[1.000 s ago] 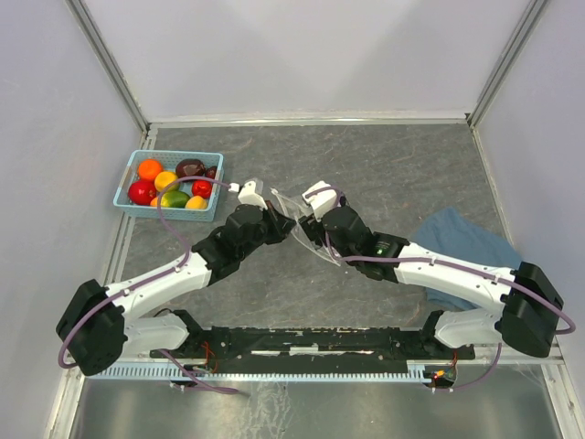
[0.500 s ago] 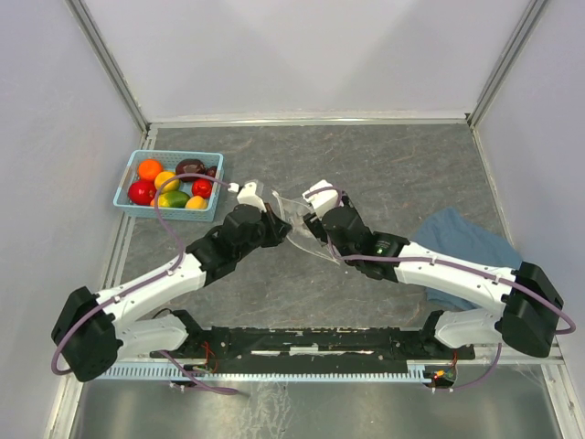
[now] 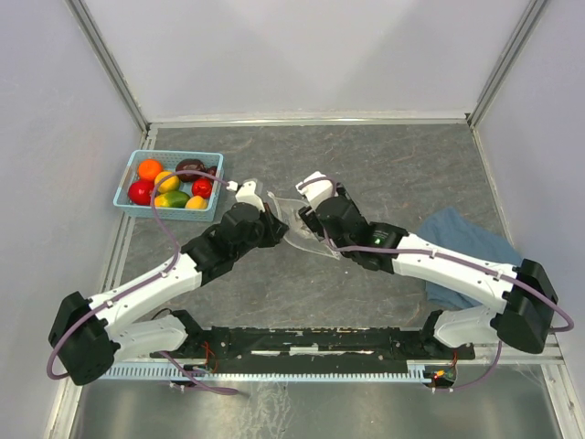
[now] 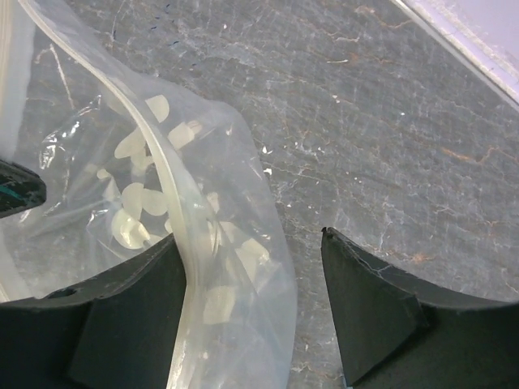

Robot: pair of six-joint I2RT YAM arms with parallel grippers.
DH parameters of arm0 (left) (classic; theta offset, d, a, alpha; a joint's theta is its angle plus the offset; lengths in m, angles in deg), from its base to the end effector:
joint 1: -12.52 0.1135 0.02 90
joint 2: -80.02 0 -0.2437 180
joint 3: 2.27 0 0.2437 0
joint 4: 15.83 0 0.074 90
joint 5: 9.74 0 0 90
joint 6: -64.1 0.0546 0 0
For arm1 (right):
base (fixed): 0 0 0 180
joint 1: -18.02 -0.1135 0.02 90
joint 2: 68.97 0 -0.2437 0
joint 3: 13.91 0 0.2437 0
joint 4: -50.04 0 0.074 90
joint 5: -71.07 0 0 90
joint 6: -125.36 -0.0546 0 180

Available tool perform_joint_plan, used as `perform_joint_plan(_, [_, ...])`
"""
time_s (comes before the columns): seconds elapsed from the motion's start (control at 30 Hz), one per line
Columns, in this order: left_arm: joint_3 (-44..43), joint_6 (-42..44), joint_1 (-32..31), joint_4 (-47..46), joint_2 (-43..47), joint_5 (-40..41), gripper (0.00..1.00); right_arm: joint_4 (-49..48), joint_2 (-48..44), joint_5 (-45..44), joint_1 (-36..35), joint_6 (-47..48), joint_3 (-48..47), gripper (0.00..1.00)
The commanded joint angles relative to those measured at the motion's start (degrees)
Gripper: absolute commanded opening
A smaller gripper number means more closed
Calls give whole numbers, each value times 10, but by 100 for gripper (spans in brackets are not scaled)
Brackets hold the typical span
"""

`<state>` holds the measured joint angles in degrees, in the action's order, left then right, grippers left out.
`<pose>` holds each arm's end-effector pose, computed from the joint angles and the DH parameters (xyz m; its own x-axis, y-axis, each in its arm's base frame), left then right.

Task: Place the food in the zip-top bag and seal the zipper
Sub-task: Open the zipper of the food storage bag.

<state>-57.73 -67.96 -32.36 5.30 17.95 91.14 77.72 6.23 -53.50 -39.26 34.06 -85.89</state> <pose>0.1921 -0.1768 0.2414 -0.6298 -0.3013 -0.7160 0.2056 0.8242 -0.5277 0.1899 0.2383 0.2743 -0.2873 -0.4126 -0.8645 -0.4232 0.8643 -0.2718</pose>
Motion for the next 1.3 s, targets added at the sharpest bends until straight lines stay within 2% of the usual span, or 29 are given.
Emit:
perform_joint_plan(0.0, [-32,23,-9,-9,12,9,3,27,28,22,-3,-27,-55,74])
perform_joint_plan(0.27, [-47,3,-22,-24,12,33,3,77,77,35,-4,-74,-116,79])
perform_joint_plan(0.6, [-81,-6,-34,-8,-6,81,3,126,95,-8,-16,-95,-159,81])
perform_joint_plan(0.77, [-82,-2,-35,1,-6,75,3,127,81,-57,-17,-80,-141,74])
perform_joint_plan(1.0, [-82,10,-34,32,-4,72,3,115,71,-71,-17,-50,-126,55])
perform_joint_plan(1.27, [-76,20,-34,68,-5,98,3,119,69,-63,-16,-36,-126,48])
